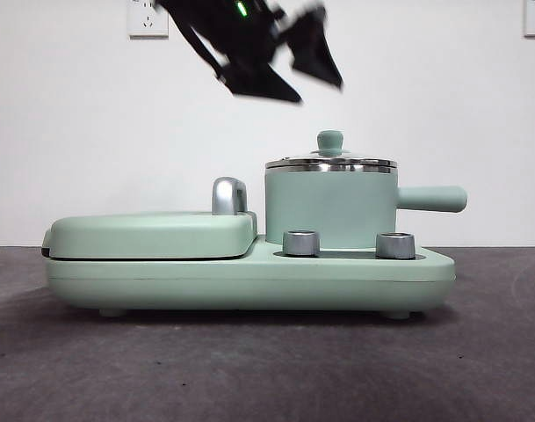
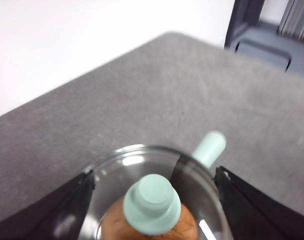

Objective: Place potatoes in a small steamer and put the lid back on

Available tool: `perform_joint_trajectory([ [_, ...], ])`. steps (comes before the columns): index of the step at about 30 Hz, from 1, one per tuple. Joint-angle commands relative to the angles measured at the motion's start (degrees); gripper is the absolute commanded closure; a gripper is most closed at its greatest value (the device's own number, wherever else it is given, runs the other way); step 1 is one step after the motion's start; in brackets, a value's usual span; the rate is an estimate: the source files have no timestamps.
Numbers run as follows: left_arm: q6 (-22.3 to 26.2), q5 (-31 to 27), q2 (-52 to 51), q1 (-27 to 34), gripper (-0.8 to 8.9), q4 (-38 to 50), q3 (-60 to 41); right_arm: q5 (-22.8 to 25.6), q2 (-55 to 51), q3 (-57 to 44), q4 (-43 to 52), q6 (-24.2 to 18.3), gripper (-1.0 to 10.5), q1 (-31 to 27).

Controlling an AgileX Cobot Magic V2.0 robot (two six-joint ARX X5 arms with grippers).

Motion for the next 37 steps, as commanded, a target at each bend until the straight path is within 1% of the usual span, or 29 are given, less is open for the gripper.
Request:
perform_joint_trajectory([
  [1, -6.0, 0.9, -1.4, 1.2, 4.07, -1.7, 1.4, 0.2, 0.1, 0.4, 0.2, 1.2, 6.6, 0.3],
  [7, -6.6, 0.9, -7.6, 4.6, 4.07, -6.1, -0.1, 0.0, 0.1, 0.4, -0.5, 2.3, 6.6, 0.3],
  [10, -6.5, 0.9, -11.9, 6.4, 4.08, -6.5, -3.7, 0.0, 0.1, 0.4, -0.9, 2.4, 6.6, 0.3],
  [13, -6.5, 0.9, -17.1, 8.2, 4.09, -6.4, -9.6, 0.0, 0.1, 0.4, -1.0, 2.7, 6.6, 0.3],
  [18, -6.8, 0.9, -27.9, 11.5, 4.12, -6.2, -22.4, -0.2, 0.1, 0.4, -1.0, 2.7, 6.6, 0.3],
  [24, -9.2, 0.9, -40.4, 15.2, 4.12, -6.3, -35.3, -0.2, 0.1, 0.4, -1.0, 2.8, 6.6, 0.3],
  [27, -10.7, 0.9, -46.1, 16.5, 4.12, -7.3, -39.7, -0.2, 0.1, 0.4, -1.0, 3.8, 6.6, 0.3],
  [29, -10.9, 0.9, -49.5, 17.0, 4.13, -9.3, -41.7, -0.2, 0.1, 0.4, -1.0, 3.8, 6.6, 0.3],
  [32, -10.9, 0.8, -53.2, 17.3, 4.18, -14.5, -42.8, -0.2, 0.1, 0.4, -1.1, 3.8, 6.6, 0.3],
  [37, -10.9, 0.8, -56.2, 17.3, 4.17, -23.4, -42.8, -0.2, 0.1, 0.4, -1.3, 3.8, 6.6, 0.3],
])
